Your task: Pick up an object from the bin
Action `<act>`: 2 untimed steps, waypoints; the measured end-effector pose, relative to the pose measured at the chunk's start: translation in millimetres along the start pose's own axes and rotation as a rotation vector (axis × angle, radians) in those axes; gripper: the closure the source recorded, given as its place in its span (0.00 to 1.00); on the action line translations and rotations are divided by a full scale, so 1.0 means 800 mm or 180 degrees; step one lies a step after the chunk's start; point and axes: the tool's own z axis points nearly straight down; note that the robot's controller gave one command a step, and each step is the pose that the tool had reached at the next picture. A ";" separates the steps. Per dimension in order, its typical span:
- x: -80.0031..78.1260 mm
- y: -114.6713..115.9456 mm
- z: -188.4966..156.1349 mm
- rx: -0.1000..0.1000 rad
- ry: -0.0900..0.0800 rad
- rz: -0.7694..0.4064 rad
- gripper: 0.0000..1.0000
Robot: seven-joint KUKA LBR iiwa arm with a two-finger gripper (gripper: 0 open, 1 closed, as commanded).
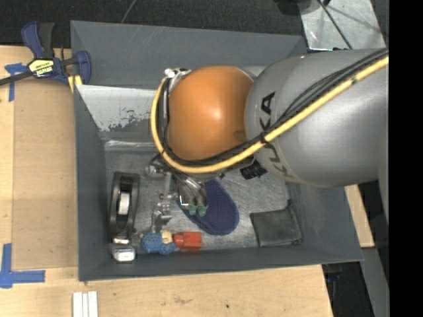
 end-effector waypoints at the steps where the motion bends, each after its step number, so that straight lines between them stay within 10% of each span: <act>1: -0.021 0.004 0.159 -0.0026 -0.0047 0.0190 0.00; 2: -0.014 0.024 0.088 -0.0016 -0.0033 0.0641 0.00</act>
Offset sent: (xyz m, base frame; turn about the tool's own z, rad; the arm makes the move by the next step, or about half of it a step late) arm 0.0137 0.0009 -0.1492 0.0626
